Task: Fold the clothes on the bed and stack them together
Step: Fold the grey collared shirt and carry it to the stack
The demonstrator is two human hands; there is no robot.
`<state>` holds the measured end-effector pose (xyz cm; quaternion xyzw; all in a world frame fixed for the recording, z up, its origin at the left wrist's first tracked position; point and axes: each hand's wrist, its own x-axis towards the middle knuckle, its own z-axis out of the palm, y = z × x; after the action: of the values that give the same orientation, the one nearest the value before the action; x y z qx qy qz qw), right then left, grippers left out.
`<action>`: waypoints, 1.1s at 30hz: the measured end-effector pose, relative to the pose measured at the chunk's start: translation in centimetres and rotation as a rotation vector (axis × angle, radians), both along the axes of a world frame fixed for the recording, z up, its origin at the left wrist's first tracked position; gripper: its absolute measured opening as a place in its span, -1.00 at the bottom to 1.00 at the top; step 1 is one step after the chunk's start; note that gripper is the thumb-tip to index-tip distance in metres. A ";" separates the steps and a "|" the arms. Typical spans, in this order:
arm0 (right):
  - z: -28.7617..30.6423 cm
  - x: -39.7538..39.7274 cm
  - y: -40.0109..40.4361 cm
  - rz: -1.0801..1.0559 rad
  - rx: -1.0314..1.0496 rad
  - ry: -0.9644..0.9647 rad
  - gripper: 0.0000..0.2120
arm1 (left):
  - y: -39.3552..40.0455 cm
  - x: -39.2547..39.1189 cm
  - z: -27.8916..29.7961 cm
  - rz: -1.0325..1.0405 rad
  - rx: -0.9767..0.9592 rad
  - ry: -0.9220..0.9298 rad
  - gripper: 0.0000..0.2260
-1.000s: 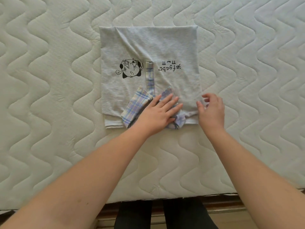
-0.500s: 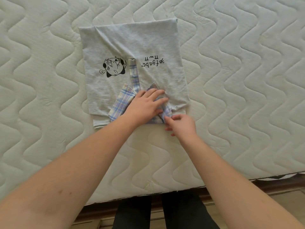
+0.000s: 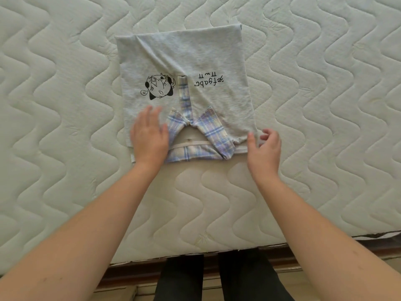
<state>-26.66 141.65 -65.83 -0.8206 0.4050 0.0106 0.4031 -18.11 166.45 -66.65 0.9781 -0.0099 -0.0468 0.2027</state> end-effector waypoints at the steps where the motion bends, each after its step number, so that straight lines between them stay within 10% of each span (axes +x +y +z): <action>1: -0.2 0.8 -0.4 0.006 0.045 0.022 -0.55 | 1.5 0.0 -0.2 0.136 0.016 0.022 -0.55; 6: -1.0 4.9 -1.8 0.050 0.176 0.277 -0.56 | 6.1 0.0 -0.9 0.706 -0.164 0.282 -0.46; 14: -0.6 5.3 -1.2 0.176 0.148 0.378 -0.68 | 7.1 0.3 -0.2 0.600 -0.473 0.468 -0.85; 33: -0.5 0.1 -8.0 -0.167 0.477 0.044 -0.93 | -6.6 -11.0 0.2 0.666 -0.795 0.836 -0.91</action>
<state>-26.59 133.66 -66.36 -0.6656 0.4660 0.0904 0.5759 -29.10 159.81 -66.44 0.6794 0.3555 -0.3497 0.5383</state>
